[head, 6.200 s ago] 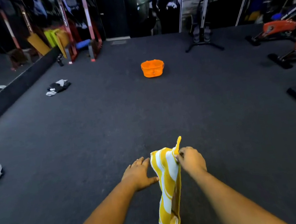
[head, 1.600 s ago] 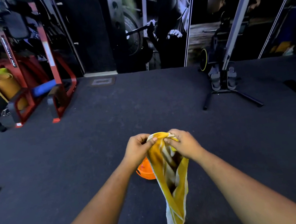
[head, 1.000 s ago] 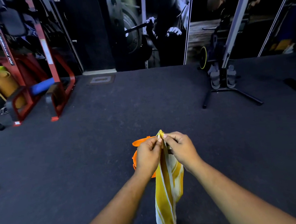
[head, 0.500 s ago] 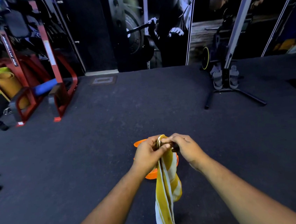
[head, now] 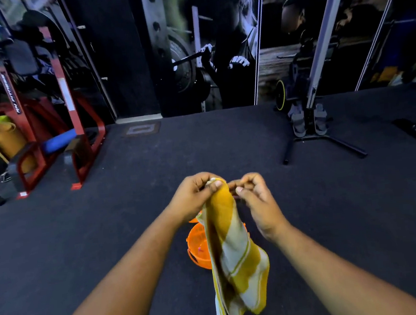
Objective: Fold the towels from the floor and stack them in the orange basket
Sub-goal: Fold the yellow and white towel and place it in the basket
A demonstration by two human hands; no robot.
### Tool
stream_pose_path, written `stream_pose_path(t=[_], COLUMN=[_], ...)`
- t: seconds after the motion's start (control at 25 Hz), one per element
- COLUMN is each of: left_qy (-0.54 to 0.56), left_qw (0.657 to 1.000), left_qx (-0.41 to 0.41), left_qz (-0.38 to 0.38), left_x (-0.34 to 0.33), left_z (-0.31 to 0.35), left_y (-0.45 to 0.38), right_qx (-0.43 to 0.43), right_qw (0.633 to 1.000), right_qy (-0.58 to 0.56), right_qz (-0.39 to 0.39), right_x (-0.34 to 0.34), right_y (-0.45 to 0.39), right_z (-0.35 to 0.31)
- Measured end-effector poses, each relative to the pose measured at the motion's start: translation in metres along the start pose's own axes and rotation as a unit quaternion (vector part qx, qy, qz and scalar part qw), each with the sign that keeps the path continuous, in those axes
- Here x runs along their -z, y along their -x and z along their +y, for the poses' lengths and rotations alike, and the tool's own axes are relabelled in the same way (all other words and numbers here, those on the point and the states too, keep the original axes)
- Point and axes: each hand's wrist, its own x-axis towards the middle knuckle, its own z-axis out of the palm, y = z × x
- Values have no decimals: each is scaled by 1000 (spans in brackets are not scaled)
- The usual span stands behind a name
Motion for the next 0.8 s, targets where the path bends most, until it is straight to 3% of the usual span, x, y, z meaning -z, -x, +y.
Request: stream_pose_path(t=[0.08, 0.16, 0.24, 0.32, 0.4, 0.52, 0.6, 0.68, 0.76, 0.8], left_qy=[24, 32, 19, 2, -18, -48, -71, -96, -118, -141], left_qw=[1000, 999, 999, 999, 999, 997, 993, 984, 973, 969], left_qx=[-2, -8, -19, -23, -26, -45, -62, -64, -41, -27], left_qz=[15, 16, 19, 26, 32, 45, 70, 138, 194, 200], left_x=[5, 7, 8, 11, 12, 10, 13, 26, 45, 52], left_z=[4, 7, 8, 7, 7, 11, 15, 9, -7, -15], left_y=[-7, -12, -13, -13, -12, -12, -11, -11, -9, -6], right_qx=[-13, -41, -19, 17, 9, -86, -151, -224, -249, -230], right_qw=[989, 955, 930, 935, 962, 972, 952, 885, 760, 674], right_qy=[128, 244, 313, 300, 214, 138, 175, 296, 502, 625], right_qz=[-76, -163, -192, -188, -169, -170, -200, -282, -329, -319], right_x=[13, 22, 30, 31, 27, 16, 24, 42, 62, 69], right_y=[-9, -12, -13, -11, -6, -1, -2, -2, -5, -10], right_z=[-1, -1, 1, -2, -6, -11, -8, -10, -17, -21])
